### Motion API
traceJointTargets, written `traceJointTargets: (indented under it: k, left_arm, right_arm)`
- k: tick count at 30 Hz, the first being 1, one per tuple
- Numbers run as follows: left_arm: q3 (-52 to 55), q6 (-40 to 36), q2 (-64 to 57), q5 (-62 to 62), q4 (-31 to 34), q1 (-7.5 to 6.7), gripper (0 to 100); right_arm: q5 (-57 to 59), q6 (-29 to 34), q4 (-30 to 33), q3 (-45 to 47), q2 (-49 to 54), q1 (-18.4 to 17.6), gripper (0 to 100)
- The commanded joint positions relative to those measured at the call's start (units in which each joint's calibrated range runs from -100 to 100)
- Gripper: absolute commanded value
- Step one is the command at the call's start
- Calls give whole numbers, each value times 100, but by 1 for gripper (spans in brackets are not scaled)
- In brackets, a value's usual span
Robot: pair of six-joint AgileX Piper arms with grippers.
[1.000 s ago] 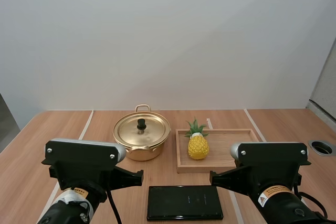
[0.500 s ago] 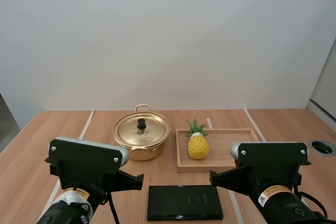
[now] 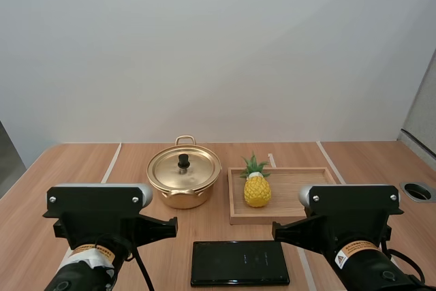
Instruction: Open the pot, put the grape inside, and close it
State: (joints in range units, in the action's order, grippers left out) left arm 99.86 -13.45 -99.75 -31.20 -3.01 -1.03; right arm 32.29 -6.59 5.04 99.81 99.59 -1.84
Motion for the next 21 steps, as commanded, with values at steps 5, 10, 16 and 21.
traceJointTargets:
  k: [5, 10, 16, 21]
  left_arm:
    - [14, -42, -25, 122, 90, -27, 1]
    - [14, 288, -25, 122, 90, -27, 1]
    - [14, 322, -25, 122, 90, -27, 1]
    - [14, 326, -25, 122, 78, -12, 1]
  right_arm:
    - [-116, -23, 0, 19, 41, 25, 0]
    - [-116, -23, 0, 19, 41, 25, 0]
    - [-116, -23, 0, 19, 41, 25, 0]
    - [-116, -23, 0, 19, 41, 25, 0]
